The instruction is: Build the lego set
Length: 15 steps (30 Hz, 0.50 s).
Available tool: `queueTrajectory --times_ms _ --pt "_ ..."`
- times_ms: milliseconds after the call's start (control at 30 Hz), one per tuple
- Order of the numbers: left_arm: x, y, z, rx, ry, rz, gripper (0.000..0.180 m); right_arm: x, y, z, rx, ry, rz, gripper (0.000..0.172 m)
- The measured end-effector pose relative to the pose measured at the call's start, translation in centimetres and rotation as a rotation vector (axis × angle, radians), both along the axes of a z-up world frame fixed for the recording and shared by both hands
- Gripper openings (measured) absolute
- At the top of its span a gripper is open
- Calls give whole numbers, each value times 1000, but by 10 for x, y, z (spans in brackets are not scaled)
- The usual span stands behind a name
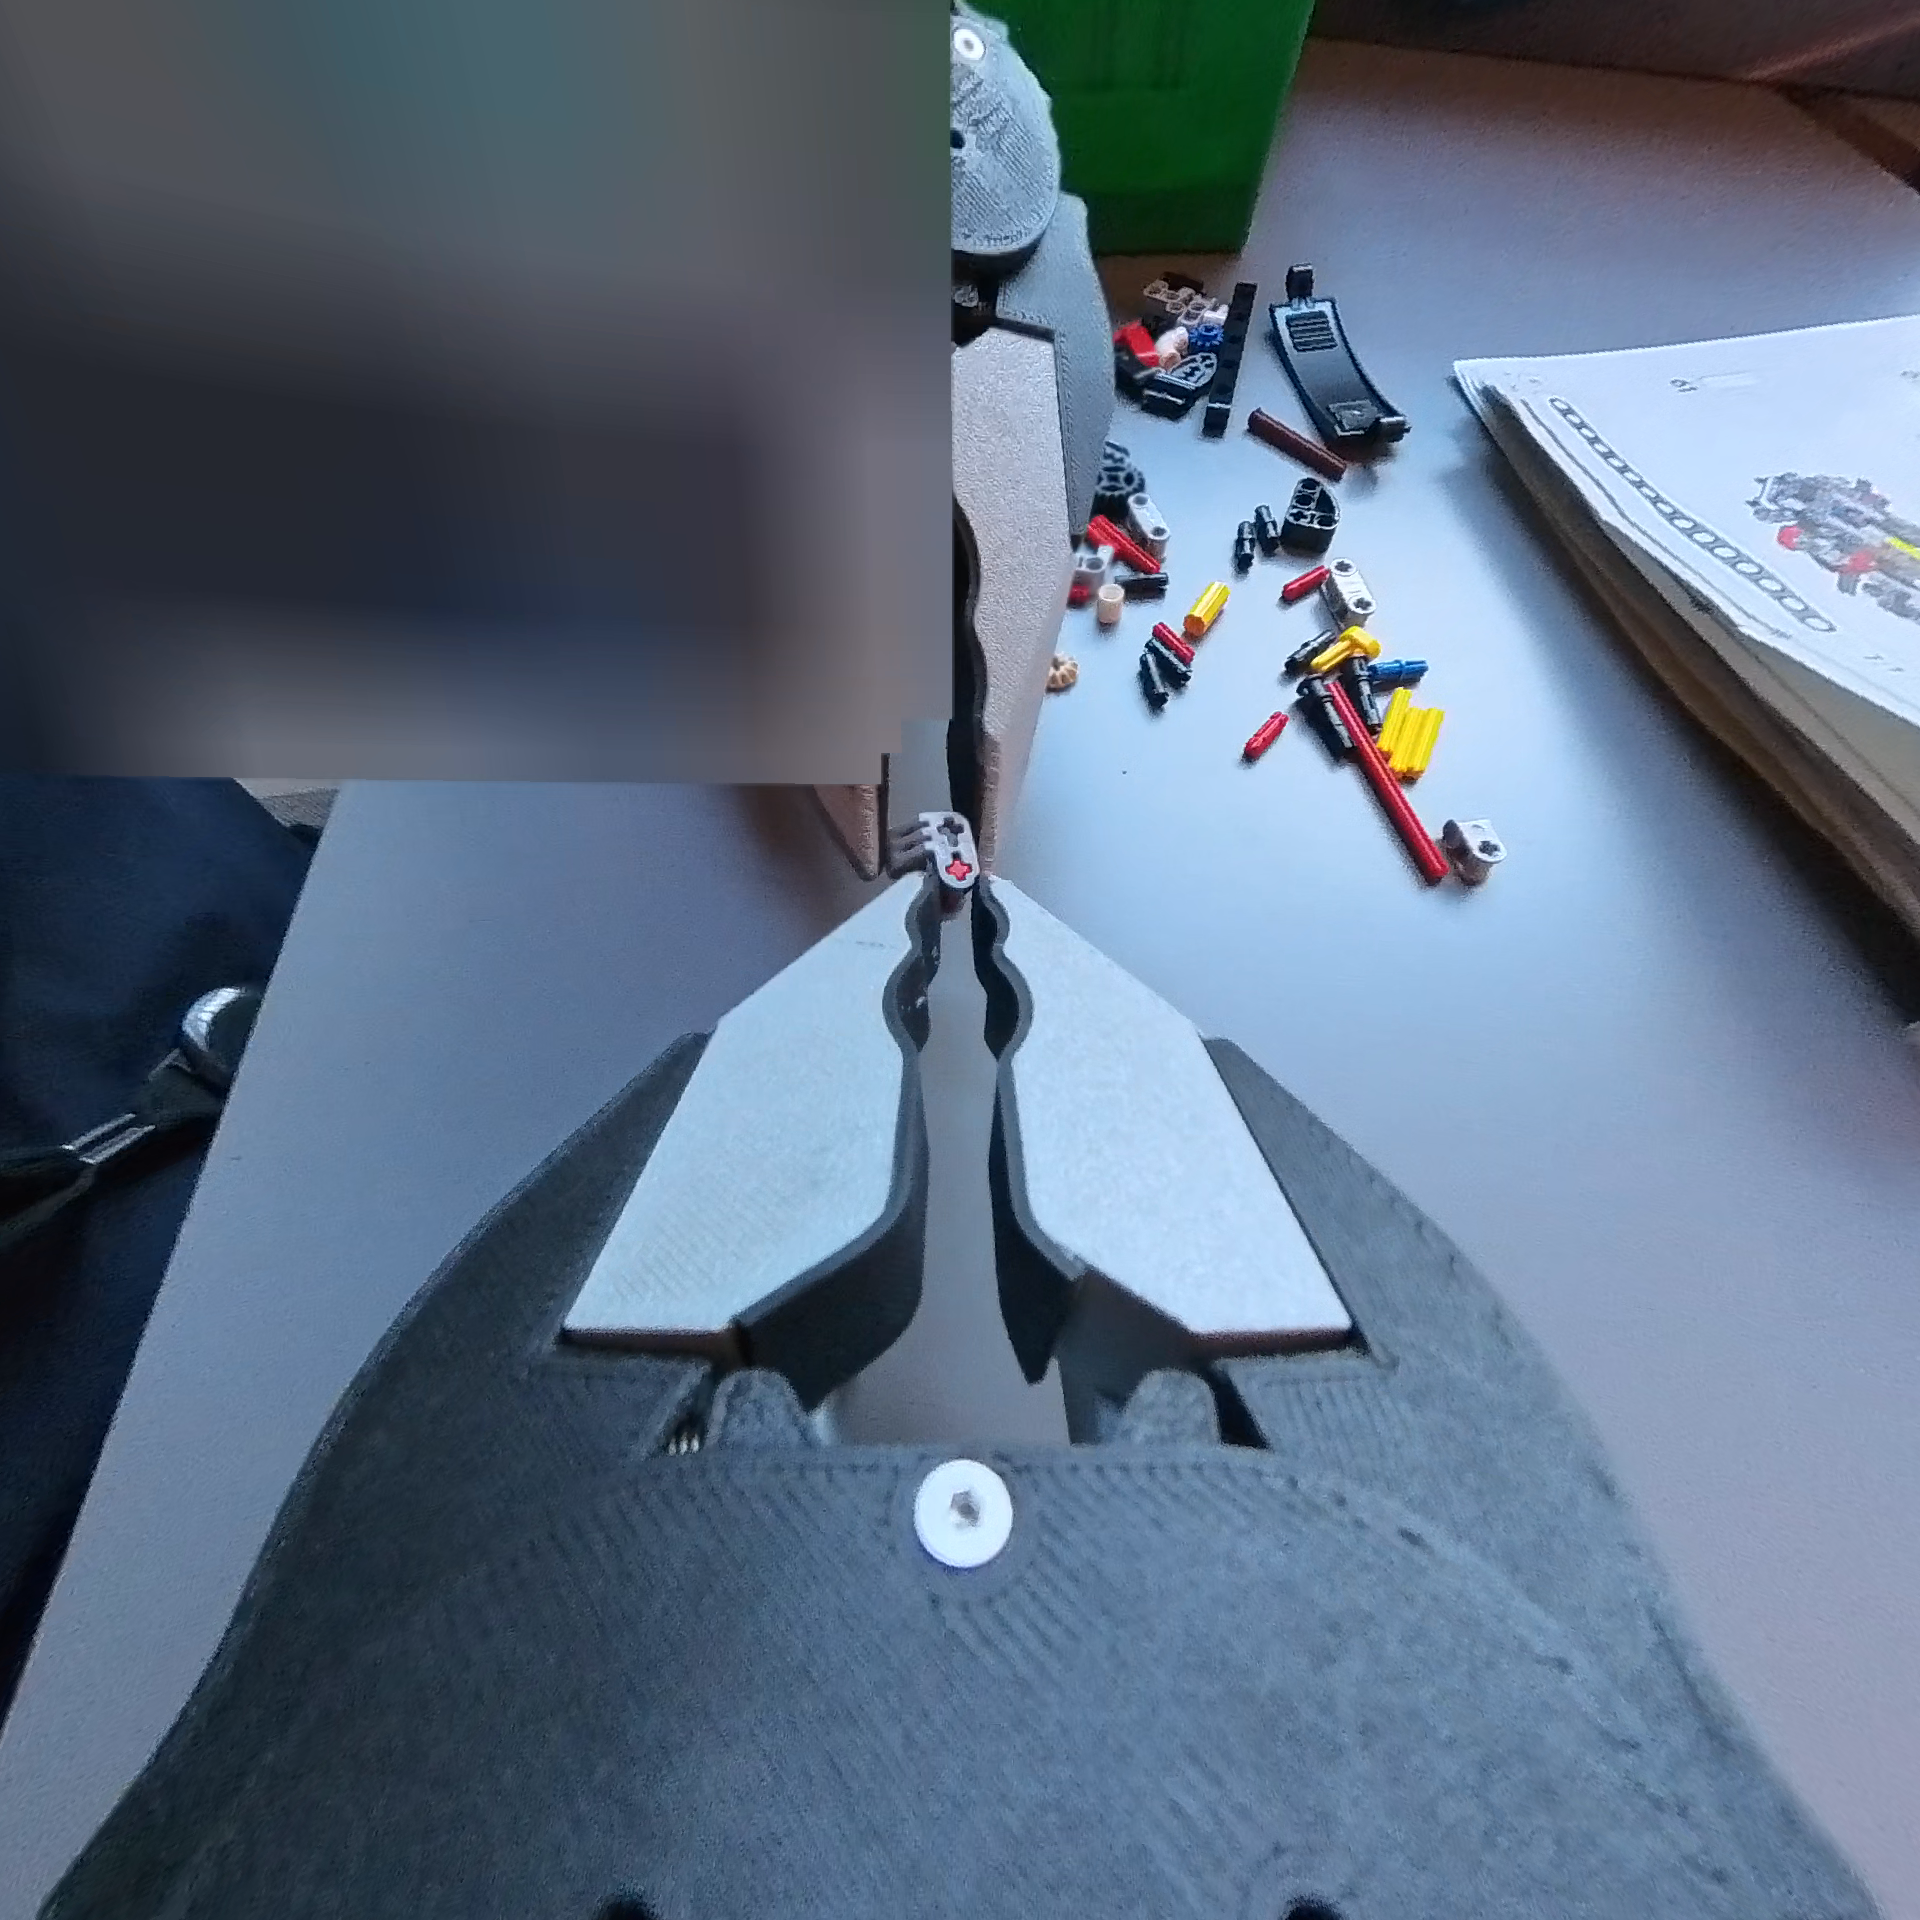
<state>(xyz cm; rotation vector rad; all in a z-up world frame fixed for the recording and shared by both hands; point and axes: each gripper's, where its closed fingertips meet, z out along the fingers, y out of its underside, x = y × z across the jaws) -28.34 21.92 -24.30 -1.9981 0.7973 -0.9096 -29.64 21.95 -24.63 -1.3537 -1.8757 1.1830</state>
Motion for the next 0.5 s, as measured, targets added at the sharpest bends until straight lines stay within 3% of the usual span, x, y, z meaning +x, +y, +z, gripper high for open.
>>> queueTrajectory --times_ms 267,500 --pt "-1 4 -11 72 147 26 14 -2 2 -3 -46 -37 -26 2" --pt "-10 14 4 73 28 122 15 -3 14 3 -108 -9 -89 0"
